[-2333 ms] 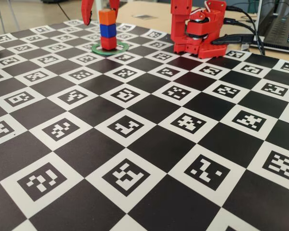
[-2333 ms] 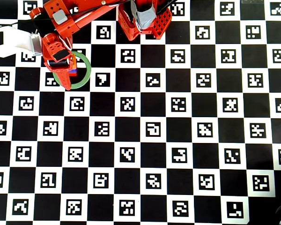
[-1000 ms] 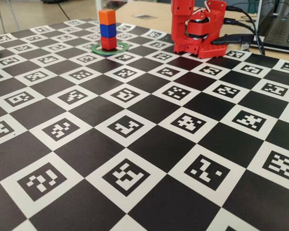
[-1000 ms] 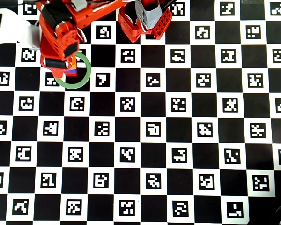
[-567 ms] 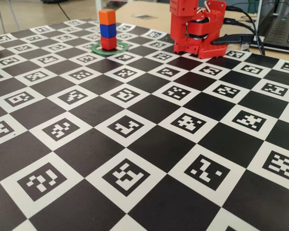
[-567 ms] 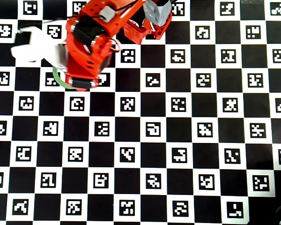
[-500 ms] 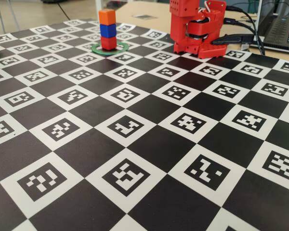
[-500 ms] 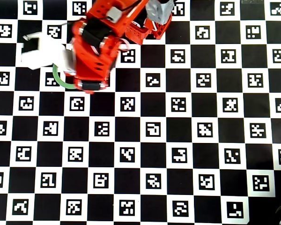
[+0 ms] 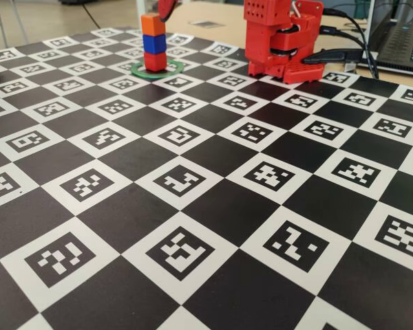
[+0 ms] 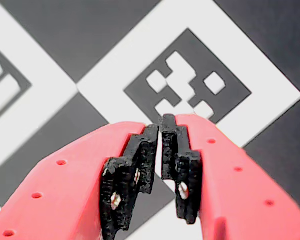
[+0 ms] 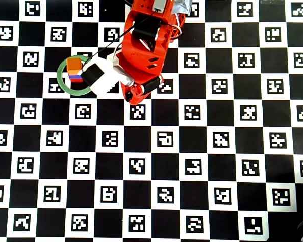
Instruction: Grab the red cube then put it in the green circle then put the blue cube on top and finally the orange cube on top
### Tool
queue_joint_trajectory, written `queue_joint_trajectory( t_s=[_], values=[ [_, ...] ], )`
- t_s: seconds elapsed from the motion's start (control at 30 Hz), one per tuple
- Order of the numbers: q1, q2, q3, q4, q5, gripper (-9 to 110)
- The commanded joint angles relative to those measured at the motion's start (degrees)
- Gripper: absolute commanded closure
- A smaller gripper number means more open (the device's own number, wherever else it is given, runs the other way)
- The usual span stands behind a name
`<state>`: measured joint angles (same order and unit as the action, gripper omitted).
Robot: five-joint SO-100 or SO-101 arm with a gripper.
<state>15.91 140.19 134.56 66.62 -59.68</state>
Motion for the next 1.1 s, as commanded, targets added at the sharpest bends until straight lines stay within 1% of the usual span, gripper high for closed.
queue_joint_trajectory(
  t_s=[0.0,0.13,0.27,0.37,0.6,0.83,1.07],
  values=[
    [-1.5,7.1,3.6,-1.4,-2.0,108],
    [-4.6,13.7,10.8,-1.1,-2.1,108],
    [-4.8,23.2,18.3,-1.5,-2.5,108],
    [-4.8,30.9,23.8,0.4,-3.9,108],
    [-5.5,39.1,33.1,3.9,-3.8,108],
    [-7.8,45.0,41.6,6.7,-7.3,108],
    [-9.8,48.7,45.8,7.6,-11.2,108]
  ],
)
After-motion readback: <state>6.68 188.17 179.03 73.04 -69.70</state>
